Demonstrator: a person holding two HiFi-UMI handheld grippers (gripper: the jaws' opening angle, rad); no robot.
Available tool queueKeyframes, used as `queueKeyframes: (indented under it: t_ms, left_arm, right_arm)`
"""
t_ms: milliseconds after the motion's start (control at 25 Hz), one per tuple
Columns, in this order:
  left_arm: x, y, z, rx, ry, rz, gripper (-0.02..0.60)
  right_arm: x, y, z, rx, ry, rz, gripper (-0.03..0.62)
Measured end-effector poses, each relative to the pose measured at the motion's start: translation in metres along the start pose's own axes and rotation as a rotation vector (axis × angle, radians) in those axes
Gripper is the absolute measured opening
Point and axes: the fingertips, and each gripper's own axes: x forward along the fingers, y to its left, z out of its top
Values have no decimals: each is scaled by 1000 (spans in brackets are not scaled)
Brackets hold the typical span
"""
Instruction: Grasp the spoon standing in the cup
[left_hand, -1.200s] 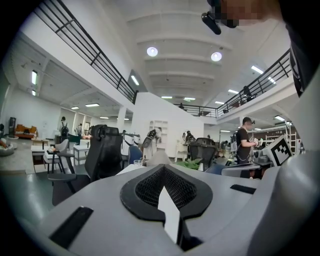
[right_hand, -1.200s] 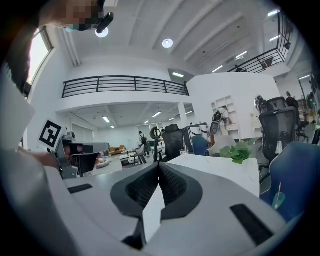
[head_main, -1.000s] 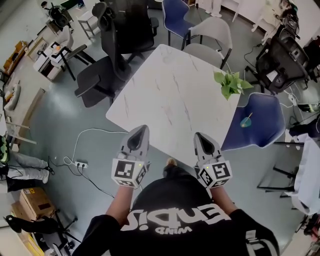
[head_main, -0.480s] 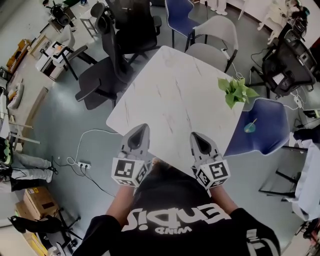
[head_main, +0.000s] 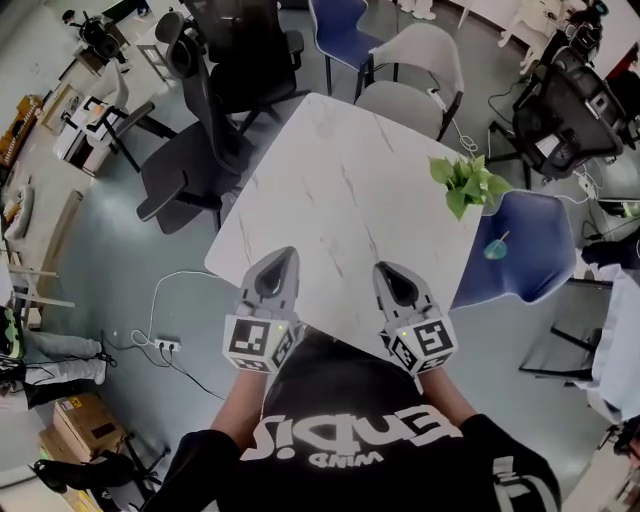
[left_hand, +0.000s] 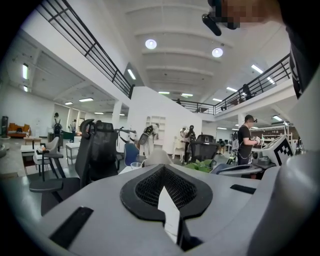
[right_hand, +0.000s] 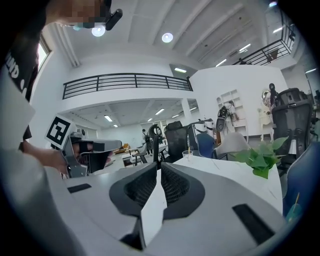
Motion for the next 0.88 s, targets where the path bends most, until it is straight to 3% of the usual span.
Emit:
queueKeyframes:
  t_ms: [200,280,360,880]
  left_arm:
    - [12,12,-5,-9,4,-24,14]
    - [16,16,-6,-11,4,-34,14]
    - [19,20,-6,-11,5,-41,14]
    - [34,40,0,-14,7,-57,14]
  right_arm:
    - [13,-3,-1,-1,1,-28,21]
    - [18,-8,-4,18,13,-47,138]
    - [23,-10,-5,30,15,-53,185]
    - [69,-9,5,8,10,-23,187]
